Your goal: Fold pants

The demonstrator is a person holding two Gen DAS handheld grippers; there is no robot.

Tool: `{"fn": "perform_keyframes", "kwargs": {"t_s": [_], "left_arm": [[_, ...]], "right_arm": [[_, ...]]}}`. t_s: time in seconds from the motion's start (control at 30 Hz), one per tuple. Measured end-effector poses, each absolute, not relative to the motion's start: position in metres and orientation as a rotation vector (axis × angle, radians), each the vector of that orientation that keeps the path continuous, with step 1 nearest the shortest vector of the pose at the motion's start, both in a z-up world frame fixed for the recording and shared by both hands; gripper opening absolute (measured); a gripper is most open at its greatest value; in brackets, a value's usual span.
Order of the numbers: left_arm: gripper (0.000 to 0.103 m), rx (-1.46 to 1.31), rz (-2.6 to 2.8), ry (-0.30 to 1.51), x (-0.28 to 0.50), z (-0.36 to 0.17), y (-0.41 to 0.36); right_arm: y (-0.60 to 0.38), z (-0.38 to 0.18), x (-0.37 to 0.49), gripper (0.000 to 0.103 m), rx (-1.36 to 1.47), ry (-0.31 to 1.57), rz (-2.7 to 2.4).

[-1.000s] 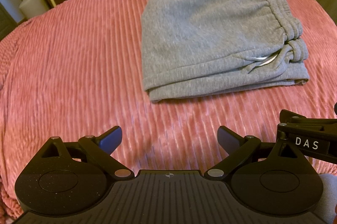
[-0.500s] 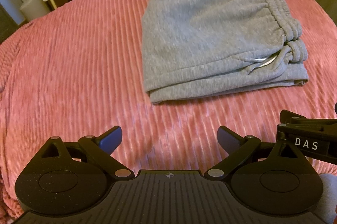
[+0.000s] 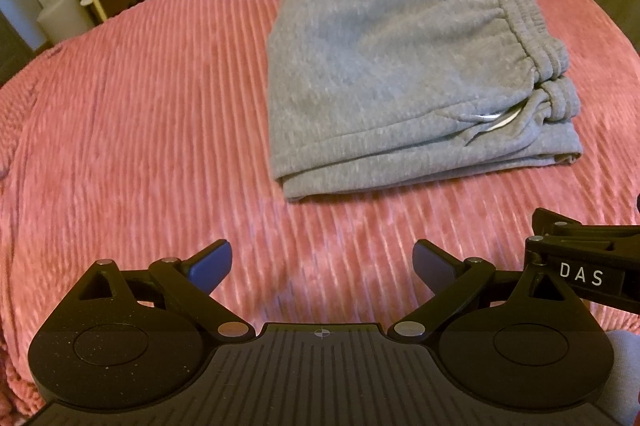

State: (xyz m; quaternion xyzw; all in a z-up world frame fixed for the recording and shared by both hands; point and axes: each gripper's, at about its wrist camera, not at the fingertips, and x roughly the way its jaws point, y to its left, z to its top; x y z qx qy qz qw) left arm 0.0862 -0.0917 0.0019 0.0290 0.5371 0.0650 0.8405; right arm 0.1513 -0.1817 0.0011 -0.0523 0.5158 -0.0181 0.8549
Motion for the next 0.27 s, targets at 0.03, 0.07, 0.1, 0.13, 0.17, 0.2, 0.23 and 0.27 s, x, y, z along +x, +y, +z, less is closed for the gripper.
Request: {"fn": "perform_keyframes", "kwargs": {"t_s": [0.03, 0.07, 0.1, 0.13, 0.17, 0.2, 0.23, 0.27], "left_arm": [[0.1, 0.064, 0.133, 1.131, 0.0858, 0.0023, -0.092], [0.1, 0.068, 0.13, 1.125, 0.0855, 0.0029, -0.0926], [0.1, 0.076, 0.131, 1.117, 0.085, 0.0039, -0.0936], [0.1, 0.082, 0.132, 1.109, 0.0847, 0.0049, -0.0946], [0.1, 0.089, 0.133, 1.104, 0.0848, 0.0057, -0.0957], [0.1, 0.097, 0.131, 1.098, 0.0849, 0.0064, -0.097], [0.1, 0.102, 0.13, 1.094, 0.0848, 0.0071, -0.0979], [0.1, 0.103, 0.129, 1.093, 0.0849, 0.0076, -0.0982]], "right_arm": [[-0.1818, 0.0015, 0.1508, 0.103, -0.11, 1.083, -0.039], [-0.182, 0.002, 0.1507, 0.103, -0.111, 1.083, -0.041], [-0.1821, 0.0023, 0.1506, 0.103, -0.11, 1.082, -0.043], [-0.182, 0.0023, 0.1505, 0.103, -0.109, 1.082, -0.044], [-0.182, 0.0025, 0.1503, 0.103, -0.109, 1.083, -0.046], [-0.1822, 0.0029, 0.1502, 0.103, -0.112, 1.082, -0.048], [-0.1821, 0.0033, 0.15, 0.103, -0.115, 1.08, -0.051], [-0.1822, 0.0041, 0.1496, 0.103, -0.118, 1.077, -0.054]]}}
